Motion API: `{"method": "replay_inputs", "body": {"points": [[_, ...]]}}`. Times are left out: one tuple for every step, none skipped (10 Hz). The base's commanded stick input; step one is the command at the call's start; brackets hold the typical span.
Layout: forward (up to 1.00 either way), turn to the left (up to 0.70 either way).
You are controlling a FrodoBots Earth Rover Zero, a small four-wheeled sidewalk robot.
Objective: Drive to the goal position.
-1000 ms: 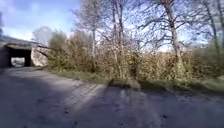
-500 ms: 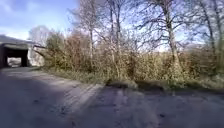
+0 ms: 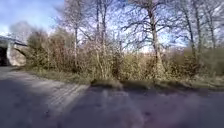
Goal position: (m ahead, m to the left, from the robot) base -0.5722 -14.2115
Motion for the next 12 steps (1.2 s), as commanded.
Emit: {"method": "replay_inputs", "body": {"points": [[1.0, -0.4], [1.0, -0.4], [1.0, -0.4], [1.0, -0.4], [1.0, -0.4], [1.0, -0.4], [1.0, -0.4], [1.0, -0.4], [0.97, -0.39], [0.63, -0.51], [0.15, -0.84], [0.0, -1.0]]}}
